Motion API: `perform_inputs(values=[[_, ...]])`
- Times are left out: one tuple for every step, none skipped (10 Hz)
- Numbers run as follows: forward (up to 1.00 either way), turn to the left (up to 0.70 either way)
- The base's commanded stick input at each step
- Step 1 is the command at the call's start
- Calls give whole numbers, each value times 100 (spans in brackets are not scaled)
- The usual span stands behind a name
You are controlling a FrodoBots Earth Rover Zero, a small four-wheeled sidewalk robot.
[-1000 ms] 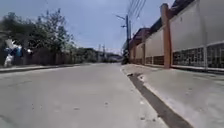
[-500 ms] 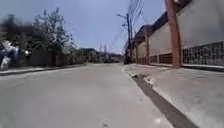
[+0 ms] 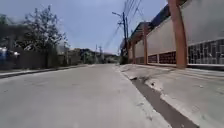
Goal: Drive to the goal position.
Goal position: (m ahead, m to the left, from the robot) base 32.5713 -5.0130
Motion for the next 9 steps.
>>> perform_inputs(values=[[100,-2],[100,0],[100,-2],[100,-3],[100,-12],[100,-33],[100,-40],[100,-33],[100,-9]])
